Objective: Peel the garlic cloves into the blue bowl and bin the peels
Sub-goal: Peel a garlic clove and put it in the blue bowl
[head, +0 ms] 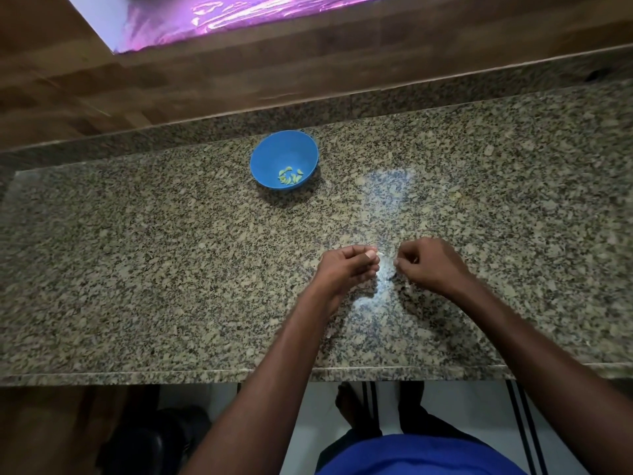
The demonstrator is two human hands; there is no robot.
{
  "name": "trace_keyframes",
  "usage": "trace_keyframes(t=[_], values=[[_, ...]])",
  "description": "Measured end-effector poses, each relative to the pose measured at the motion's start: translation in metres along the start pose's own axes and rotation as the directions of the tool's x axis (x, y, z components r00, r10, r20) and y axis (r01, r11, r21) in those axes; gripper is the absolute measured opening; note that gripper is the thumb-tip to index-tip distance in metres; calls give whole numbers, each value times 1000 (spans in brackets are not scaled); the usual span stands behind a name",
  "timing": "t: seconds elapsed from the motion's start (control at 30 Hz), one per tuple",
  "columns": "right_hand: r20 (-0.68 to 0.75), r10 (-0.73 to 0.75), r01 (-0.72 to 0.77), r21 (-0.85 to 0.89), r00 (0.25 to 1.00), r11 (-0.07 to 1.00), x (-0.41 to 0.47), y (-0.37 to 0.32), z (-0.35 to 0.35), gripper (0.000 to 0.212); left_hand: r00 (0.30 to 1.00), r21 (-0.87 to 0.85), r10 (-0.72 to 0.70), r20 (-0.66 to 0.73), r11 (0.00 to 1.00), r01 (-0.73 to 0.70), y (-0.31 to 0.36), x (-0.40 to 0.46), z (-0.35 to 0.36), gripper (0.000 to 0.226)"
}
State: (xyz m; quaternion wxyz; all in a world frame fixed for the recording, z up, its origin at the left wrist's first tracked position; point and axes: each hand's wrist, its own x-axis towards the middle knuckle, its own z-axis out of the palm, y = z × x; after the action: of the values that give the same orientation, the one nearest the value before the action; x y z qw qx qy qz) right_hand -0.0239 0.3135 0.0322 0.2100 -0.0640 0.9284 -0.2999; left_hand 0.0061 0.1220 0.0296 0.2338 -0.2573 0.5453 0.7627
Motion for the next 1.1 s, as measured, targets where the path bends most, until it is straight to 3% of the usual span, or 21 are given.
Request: trace_keyframes(t=[0.07,0.13,0.3,0.4,0.57,0.77,1.1], values=[[-1,7,-7,30,1000,1000,-2,-2,0,9,1000,3,23,-12,1000,-23,-1,1,2,12],[-44,-5,8,87,999,996,-3,-1,1,17,999,11,46,-15,999,-46,-3,2,4,13],[-142,-28,58,206,989,977,-6,1,-2,12,995,26,103,4,994,-103,-5,3,5,12],[-85,4,32,413,996,910,-8,-1,-5,14,991,51,131,24,990,-132,-5,3,4,14],[23,11,-23,598,1000,802,-11,-3,-8,14,977,171,208,52,962,-214,-5,3,4,18],[111,17,-90,689,994,719,-8,4,-8,13,966,275,249,69,926,-258,-4,2,4,20],[162,73,-167,703,984,691,-4,3,-6,18,860,619,510,25,668,-414,-6,-1,14,9]])
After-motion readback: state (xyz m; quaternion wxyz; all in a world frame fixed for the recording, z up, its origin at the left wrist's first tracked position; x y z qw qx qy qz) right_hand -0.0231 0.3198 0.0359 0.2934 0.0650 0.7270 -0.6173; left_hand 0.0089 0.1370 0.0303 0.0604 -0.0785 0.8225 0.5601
